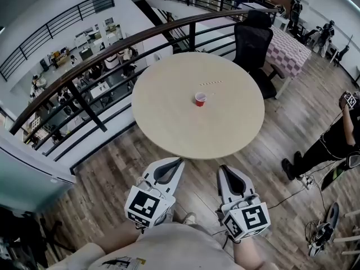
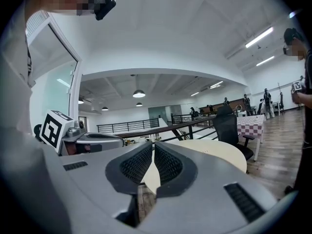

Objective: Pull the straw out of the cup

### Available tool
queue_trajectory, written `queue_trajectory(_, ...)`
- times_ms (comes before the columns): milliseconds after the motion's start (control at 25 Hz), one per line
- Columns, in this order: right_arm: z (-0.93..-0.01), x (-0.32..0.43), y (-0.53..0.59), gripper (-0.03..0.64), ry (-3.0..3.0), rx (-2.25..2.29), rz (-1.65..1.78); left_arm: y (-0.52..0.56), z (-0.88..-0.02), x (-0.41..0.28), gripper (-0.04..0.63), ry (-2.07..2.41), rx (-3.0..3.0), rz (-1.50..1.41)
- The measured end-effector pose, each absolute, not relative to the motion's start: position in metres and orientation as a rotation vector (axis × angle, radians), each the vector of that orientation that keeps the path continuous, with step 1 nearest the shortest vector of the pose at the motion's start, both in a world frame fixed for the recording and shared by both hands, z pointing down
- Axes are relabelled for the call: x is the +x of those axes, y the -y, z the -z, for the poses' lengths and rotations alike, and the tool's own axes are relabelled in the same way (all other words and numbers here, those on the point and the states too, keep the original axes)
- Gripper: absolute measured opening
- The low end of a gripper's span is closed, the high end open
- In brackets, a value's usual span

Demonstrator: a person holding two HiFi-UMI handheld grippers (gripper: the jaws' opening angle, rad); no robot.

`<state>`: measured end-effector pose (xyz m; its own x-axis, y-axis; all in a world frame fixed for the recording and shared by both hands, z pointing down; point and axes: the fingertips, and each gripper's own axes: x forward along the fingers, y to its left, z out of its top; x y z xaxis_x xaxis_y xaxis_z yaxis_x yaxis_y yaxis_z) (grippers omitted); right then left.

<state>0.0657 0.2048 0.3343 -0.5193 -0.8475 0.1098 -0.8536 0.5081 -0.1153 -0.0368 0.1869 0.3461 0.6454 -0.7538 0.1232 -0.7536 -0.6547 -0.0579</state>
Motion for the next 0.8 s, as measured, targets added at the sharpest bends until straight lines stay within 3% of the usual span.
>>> queue_trajectory(800,-0.345,0.121,-0.197,0.029,2.717,1.525,-0.248,-0.181,-0.353,0.014,0.012,-1.321,-2.845,0.212)
